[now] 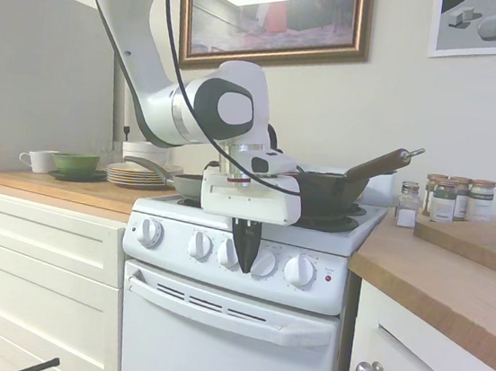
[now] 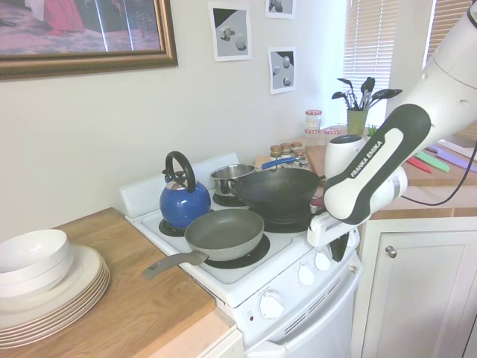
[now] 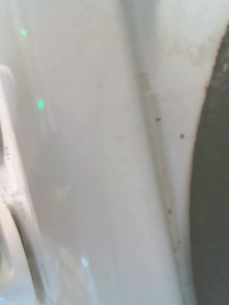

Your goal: Turn on the stove on the top right

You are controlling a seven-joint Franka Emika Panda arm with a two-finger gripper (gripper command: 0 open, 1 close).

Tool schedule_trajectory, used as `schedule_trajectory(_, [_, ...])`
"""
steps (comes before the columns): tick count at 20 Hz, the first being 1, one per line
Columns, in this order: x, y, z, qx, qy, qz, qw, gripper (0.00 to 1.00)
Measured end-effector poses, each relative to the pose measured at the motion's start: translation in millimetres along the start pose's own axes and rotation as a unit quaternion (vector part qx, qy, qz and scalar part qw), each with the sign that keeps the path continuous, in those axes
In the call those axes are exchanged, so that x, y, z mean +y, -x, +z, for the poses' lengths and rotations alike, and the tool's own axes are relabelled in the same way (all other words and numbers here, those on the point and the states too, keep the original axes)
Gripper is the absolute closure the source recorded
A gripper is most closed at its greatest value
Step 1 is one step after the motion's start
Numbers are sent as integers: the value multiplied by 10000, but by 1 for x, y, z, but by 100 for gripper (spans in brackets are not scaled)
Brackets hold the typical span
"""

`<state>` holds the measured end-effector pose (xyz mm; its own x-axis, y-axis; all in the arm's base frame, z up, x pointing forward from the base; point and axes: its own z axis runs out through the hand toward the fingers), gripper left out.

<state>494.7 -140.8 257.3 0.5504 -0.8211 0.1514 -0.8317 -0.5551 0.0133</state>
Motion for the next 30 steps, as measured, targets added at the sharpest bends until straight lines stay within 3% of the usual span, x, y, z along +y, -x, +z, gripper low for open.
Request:
schedule_trajectory(19, [-13, 20, 17, 706, 486, 110, 9963, 100])
schedule_trajectory(30, [-16, 26, 13, 705, 414, 6, 9967, 100])
